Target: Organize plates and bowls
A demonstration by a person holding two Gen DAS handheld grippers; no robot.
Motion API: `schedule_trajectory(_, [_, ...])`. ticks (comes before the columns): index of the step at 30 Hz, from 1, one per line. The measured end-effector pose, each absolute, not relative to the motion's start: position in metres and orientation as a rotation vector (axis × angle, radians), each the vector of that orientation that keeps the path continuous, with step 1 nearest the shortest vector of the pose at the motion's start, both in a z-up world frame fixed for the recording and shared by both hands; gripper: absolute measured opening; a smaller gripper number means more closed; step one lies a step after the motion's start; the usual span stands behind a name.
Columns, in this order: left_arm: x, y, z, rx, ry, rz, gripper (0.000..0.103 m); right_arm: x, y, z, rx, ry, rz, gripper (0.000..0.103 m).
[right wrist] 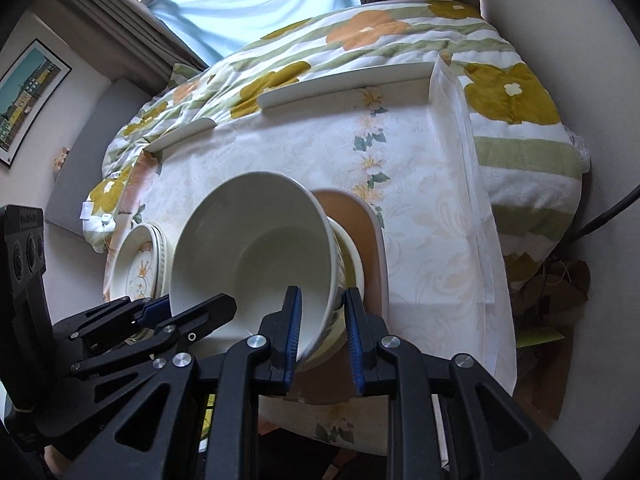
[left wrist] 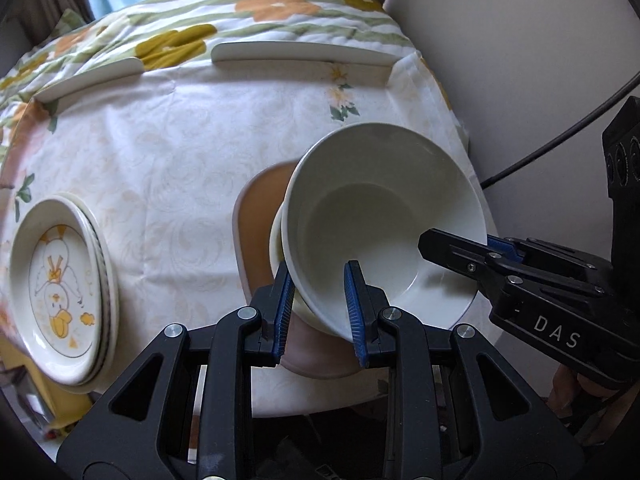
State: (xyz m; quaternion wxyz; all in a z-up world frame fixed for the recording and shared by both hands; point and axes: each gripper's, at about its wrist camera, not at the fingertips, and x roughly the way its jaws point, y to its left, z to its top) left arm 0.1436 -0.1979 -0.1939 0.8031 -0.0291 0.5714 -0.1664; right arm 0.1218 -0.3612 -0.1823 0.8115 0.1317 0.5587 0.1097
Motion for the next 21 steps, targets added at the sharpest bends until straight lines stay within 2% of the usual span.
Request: schedule_trajectory(21, [0.150,-0.215,-0.205,0.107,1.231,-0.265,0.022,0.120,-0.353,-0.192,0.156,1.199,0.238,0.020])
